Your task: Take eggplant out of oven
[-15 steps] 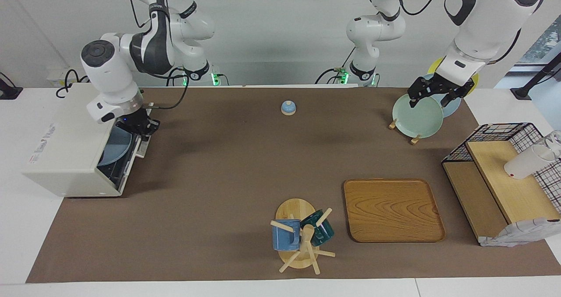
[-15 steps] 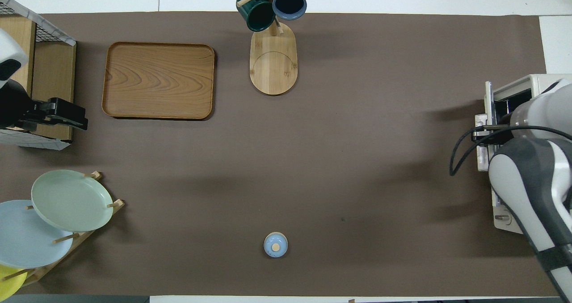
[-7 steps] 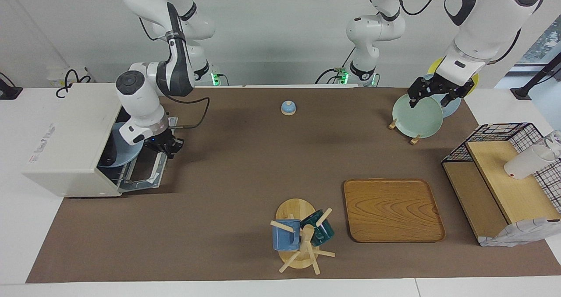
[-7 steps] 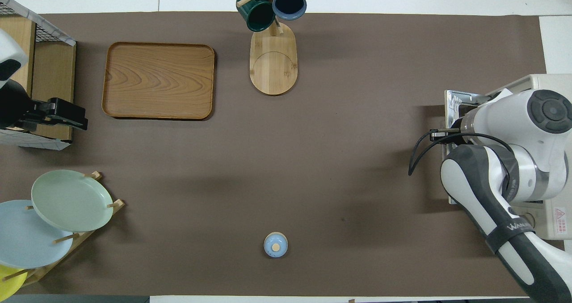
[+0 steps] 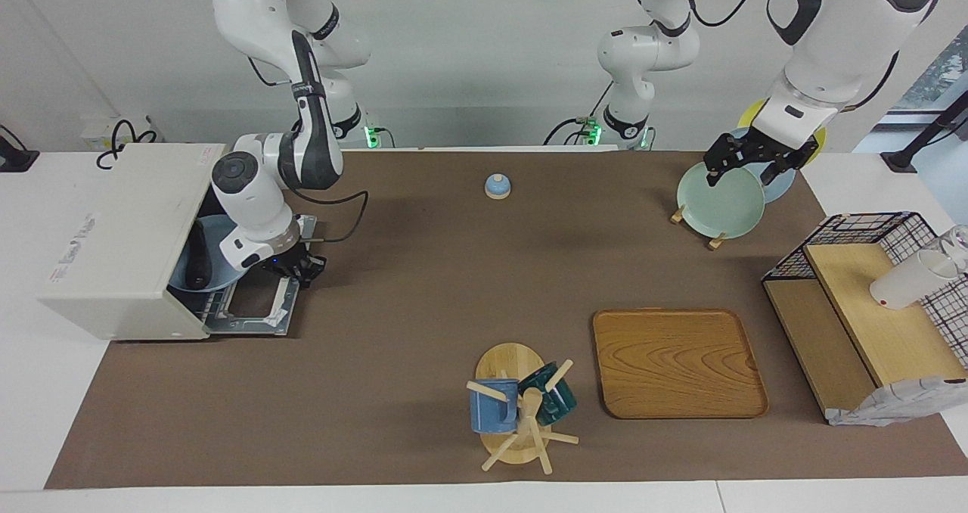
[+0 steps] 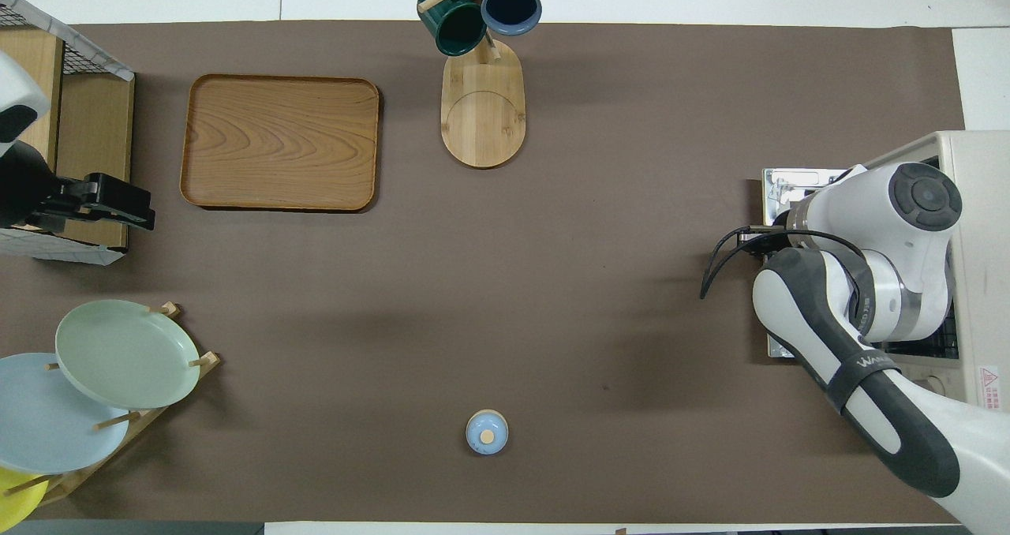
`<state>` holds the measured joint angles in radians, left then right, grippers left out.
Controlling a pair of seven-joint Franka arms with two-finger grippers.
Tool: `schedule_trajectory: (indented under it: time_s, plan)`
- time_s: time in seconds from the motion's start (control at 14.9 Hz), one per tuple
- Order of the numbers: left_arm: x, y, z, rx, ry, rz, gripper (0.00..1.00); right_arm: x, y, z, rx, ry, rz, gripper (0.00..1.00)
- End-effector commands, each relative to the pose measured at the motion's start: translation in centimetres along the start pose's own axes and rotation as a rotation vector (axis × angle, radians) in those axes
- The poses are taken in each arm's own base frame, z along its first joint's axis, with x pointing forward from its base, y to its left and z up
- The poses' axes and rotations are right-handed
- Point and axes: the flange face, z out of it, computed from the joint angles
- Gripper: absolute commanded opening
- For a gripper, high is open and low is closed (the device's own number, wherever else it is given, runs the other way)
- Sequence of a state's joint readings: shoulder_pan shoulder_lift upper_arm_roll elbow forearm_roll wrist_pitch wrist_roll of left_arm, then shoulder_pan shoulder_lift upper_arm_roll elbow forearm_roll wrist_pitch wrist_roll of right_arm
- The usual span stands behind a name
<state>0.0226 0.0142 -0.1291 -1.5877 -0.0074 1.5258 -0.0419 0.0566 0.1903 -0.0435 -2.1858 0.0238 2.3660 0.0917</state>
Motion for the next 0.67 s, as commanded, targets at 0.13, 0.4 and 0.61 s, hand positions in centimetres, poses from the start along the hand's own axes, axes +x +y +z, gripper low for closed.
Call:
schedule_trajectory:
  time_s: [0.13, 0.4, 0.61]
  plan:
    - [-0.7, -0.5, -0.1, 0.016, 0.012, -0.002, 1.0, 0.9, -3.2, -1.3, 0.017, 0.022, 0.072, 0.0]
    - [-0.7, -0.5, -0.1, 0.016, 0.015, -0.004, 1.0, 1.5, -4.0, -5.9, 0.007, -0.023, 0.073, 0.24]
    - [-0.7, -0.5, -0.1, 0.016, 0.017, -0.001, 1.0, 0.8, -2.6, -11.2, -0.03, -0.047, 0.069, 0.49]
